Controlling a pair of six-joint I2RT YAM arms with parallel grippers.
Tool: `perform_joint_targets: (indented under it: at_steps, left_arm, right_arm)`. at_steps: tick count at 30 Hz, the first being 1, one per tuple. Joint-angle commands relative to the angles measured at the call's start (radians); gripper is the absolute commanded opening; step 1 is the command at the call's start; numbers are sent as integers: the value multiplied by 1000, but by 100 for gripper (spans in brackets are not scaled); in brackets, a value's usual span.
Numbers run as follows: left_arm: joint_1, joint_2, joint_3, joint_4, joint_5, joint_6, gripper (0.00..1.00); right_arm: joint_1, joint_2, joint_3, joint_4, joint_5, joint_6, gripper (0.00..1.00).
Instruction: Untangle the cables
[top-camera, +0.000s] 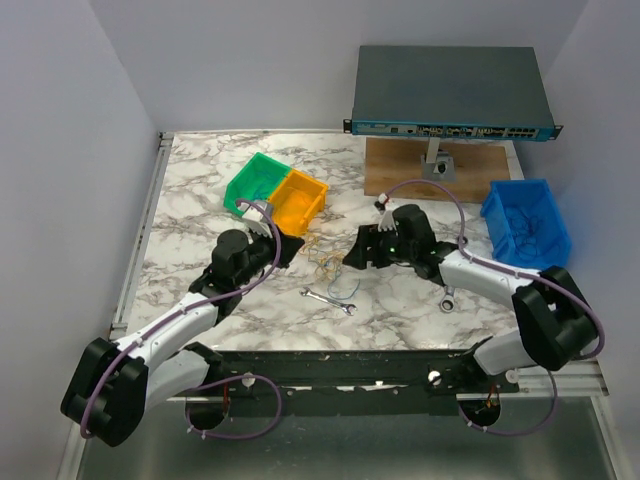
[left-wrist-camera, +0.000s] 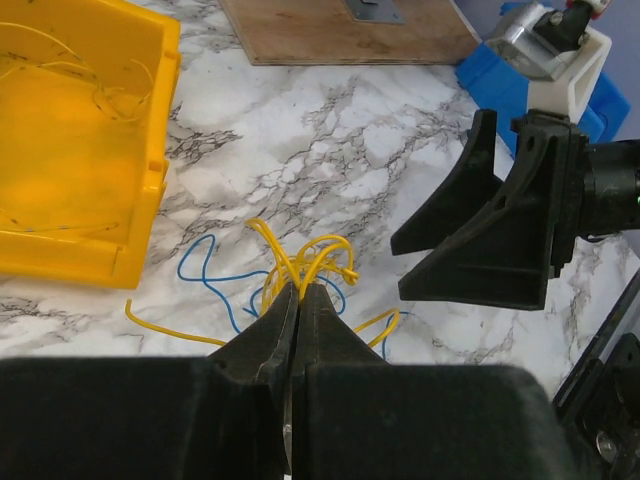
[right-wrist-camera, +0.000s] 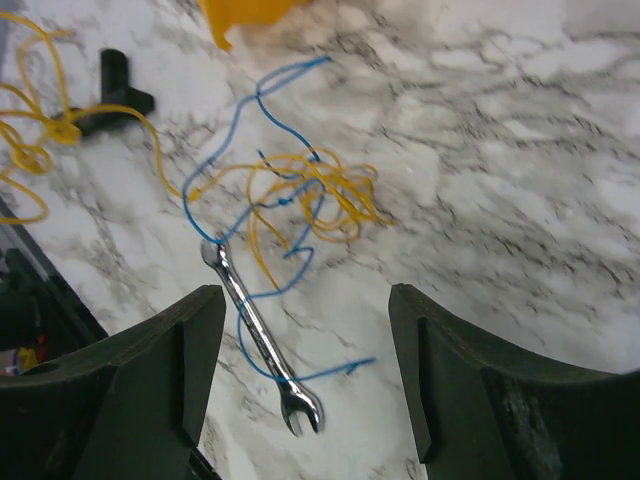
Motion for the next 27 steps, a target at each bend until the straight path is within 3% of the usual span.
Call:
perform_joint_targets:
  at_steps: [1,5,11,16,19,24,27]
  left_arm:
    - [-4,10,8,-5,-23,14,0]
    - [-4,14,13,-6,-21,15,0]
    - [-3,19,14,-7,-21,17,0]
    - [-4,22,14,-10,-27,21,0]
    - [-4,30,17,-7,-24,20,0]
    - [-4,22,26,-40,-53,33,0]
    - [-4,-6,21,-74,-116,35,0]
  right_arm:
    - [17,57,-37,360,-50,93,73]
    - [21,106,-59,444,11,86,72]
    - [32,207,-53,501,-29,85,72]
    - [51,261,-48,511,-7,74,63]
    - [53,274,-59,531,-2,81,52]
    - [53,272,-70,554,21,99,12]
    - [54,200,-122,577,115,110,1]
